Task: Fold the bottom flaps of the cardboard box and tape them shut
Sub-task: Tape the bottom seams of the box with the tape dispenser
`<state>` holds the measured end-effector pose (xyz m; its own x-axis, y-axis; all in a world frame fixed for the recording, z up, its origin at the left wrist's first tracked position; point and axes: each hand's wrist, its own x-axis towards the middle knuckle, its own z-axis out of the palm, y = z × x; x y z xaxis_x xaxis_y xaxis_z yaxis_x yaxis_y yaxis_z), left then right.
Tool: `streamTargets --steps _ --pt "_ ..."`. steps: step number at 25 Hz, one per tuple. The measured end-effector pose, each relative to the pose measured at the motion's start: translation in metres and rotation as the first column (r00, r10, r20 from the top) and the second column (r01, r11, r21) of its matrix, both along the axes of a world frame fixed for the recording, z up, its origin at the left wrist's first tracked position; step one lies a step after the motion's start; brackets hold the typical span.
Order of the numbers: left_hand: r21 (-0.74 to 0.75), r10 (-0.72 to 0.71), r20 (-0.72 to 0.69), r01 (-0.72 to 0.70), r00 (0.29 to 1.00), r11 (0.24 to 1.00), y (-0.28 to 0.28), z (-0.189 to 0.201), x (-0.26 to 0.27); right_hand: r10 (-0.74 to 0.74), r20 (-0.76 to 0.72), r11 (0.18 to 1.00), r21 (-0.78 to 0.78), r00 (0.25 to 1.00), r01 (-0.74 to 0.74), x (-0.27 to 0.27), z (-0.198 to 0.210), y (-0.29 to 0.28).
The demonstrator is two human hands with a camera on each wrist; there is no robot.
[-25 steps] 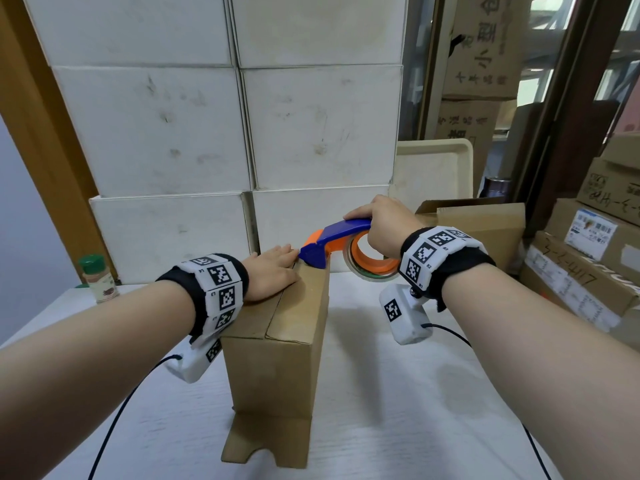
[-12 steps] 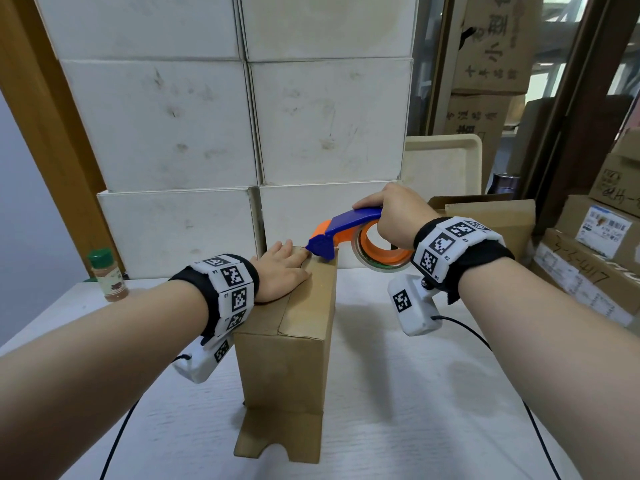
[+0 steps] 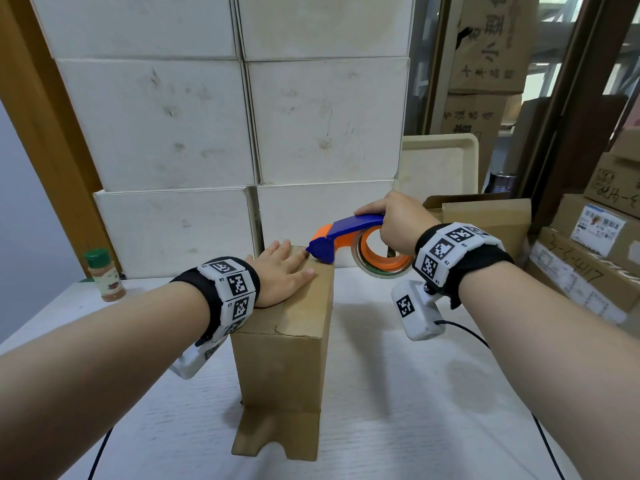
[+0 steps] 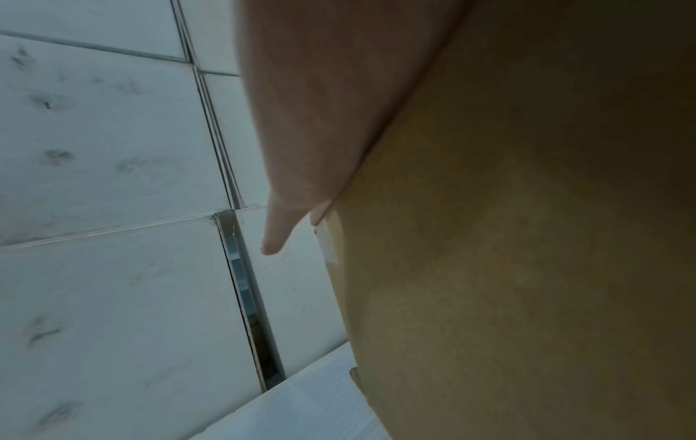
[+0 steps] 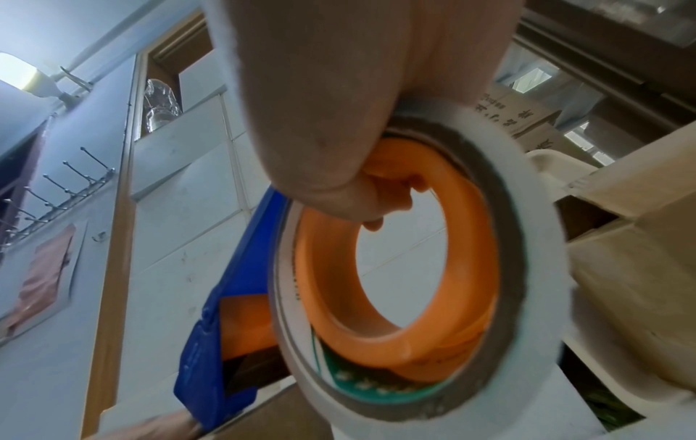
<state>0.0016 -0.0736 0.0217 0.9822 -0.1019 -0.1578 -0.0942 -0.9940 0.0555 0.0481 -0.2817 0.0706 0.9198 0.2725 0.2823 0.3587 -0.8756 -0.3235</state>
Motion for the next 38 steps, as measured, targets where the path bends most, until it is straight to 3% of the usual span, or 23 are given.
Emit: streamTargets --steps 13,25,29,35,38 --pt "0.033 0.006 0.001 -0.006 1.0 0.999 0.0 -0.002 0.003 -0.039 -0.001 0.999 0.012 0.999 0.039 0.003 -0.01 -0.018" --pt "0.185 -0.074 0.064 0.061 0.995 0.981 -0.007 0.012 0.003 -0.039 0.026 0.999 -0.017 0.999 0.039 0.002 -0.015 -0.015" --pt "0.104 -0.069 0.115 0.058 0.991 0.993 -0.011 0.013 0.003 -0.046 0.038 0.999 -0.021 0.998 0.047 0.0 -0.014 -0.013" --pt "0.121 -0.051 0.035 0.047 0.998 0.992 -0.022 0.016 0.0 -0.057 0.031 0.998 -0.013 0.998 0.058 0.0 -0.013 -0.011" --pt "0.033 0.007 0.063 -0.009 0.998 0.999 -0.024 0.007 -0.007 -0.05 0.029 0.999 -0.016 0.998 0.05 0.0 -0.012 -0.01"
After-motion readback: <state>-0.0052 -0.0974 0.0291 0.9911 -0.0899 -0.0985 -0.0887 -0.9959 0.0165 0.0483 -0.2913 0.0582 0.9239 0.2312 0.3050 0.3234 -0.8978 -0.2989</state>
